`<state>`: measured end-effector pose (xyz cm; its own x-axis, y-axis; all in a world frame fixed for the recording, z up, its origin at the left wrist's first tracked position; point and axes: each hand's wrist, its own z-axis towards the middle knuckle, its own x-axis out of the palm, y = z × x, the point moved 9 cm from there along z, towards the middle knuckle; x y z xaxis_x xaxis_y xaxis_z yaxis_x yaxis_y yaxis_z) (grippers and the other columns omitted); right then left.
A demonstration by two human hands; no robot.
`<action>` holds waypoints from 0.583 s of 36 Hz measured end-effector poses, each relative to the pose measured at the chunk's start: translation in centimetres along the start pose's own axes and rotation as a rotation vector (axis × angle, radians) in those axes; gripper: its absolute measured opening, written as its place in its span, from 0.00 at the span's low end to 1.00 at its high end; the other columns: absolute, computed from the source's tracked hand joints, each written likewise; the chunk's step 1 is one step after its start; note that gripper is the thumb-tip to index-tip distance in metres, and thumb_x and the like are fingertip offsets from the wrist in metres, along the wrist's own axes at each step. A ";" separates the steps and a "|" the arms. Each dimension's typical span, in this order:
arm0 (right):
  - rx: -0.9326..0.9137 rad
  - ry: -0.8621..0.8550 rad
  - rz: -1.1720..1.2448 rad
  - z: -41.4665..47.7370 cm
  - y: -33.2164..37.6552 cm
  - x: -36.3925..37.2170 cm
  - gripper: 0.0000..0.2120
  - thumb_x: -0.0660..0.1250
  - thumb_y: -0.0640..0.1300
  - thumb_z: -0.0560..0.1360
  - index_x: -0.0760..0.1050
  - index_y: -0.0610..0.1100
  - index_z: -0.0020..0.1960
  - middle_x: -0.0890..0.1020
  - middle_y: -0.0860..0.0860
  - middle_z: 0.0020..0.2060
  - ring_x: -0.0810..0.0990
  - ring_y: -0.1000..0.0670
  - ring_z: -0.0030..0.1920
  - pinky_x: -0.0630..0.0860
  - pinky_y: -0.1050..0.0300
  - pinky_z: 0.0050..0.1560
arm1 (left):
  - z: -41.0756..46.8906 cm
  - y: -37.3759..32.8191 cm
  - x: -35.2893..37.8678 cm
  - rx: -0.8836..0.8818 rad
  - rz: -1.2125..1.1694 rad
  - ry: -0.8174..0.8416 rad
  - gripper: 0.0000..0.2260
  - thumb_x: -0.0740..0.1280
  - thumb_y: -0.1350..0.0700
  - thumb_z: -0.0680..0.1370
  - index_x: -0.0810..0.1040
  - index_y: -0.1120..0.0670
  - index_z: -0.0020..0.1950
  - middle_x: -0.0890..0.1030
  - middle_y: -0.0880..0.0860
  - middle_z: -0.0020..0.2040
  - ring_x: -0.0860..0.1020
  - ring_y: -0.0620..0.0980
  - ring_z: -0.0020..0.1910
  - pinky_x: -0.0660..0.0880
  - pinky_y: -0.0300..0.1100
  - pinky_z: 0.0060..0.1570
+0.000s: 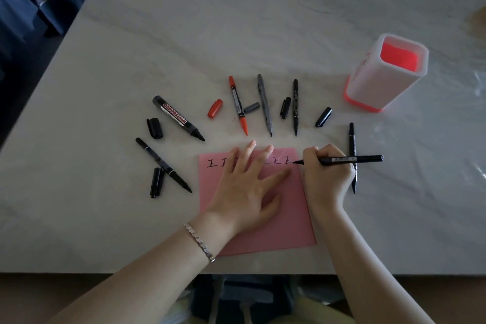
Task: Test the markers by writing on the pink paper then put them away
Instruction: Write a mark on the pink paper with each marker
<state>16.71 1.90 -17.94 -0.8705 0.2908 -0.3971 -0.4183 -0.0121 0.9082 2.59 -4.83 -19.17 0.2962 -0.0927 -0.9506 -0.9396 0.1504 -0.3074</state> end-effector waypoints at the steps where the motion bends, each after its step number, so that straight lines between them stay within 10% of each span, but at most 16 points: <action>1: 0.010 -0.014 0.039 0.0 -0.1 -0.2 0.18 0.66 0.39 0.68 0.63 0.44 0.24 0.67 0.55 0.17 0.64 0.56 0.23 0.61 0.65 0.27 | 0.0 0.0 0.1 0.000 0.005 0.003 0.23 0.51 0.41 0.73 0.68 0.41 0.67 0.61 0.55 0.74 0.52 0.62 0.74 0.43 0.57 0.70; 9: 0.086 -0.031 0.253 0.1 0.5 -1.9 0.15 0.67 0.39 0.73 0.70 0.43 0.28 0.73 0.54 0.17 0.70 0.58 0.21 0.66 0.69 0.25 | -0.1 -0.3 0.2 0.006 0.097 0.027 0.19 0.54 0.42 0.74 0.69 0.43 0.63 0.68 0.56 0.70 0.61 0.64 0.71 0.51 0.59 0.67; 13: 0.131 -0.081 0.308 2.1 0.3 -4.9 0.13 0.67 0.41 0.74 0.71 0.44 0.32 0.73 0.54 0.18 0.70 0.59 0.20 0.67 0.69 0.23 | 0.2 -0.8 -0.4 -0.013 0.107 0.065 0.16 0.52 0.42 0.75 0.70 0.45 0.58 0.60 0.56 0.74 0.50 0.61 0.74 0.37 0.55 0.67; 17: 0.139 -0.065 0.224 4.5 -0.5 -7.6 0.12 0.67 0.44 0.74 0.73 0.44 0.32 0.73 0.49 0.22 0.69 0.58 0.21 0.68 0.66 0.27 | 2.8 -2.7 -3.5 0.020 0.050 -0.124 0.14 0.57 0.47 0.71 0.79 0.51 0.46 0.77 0.56 0.59 0.73 0.57 0.61 0.64 0.51 0.63; 21: 0.190 -0.024 0.218 5.9 -1.5 -9.4 0.13 0.63 0.45 0.76 0.75 0.43 0.33 0.74 0.54 0.18 0.69 0.57 0.19 0.66 0.69 0.23 | 7.9 -4.3 -6.2 -0.025 -0.044 -0.221 0.10 0.63 0.53 0.75 0.77 0.54 0.53 0.79 0.51 0.52 0.75 0.54 0.54 0.65 0.46 0.55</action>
<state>27.06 4.80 -14.80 -0.9273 0.3232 -0.1890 -0.1643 0.1023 0.9811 6.13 2.90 -12.29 0.3648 0.1201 -0.9233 -0.9281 0.1262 -0.3503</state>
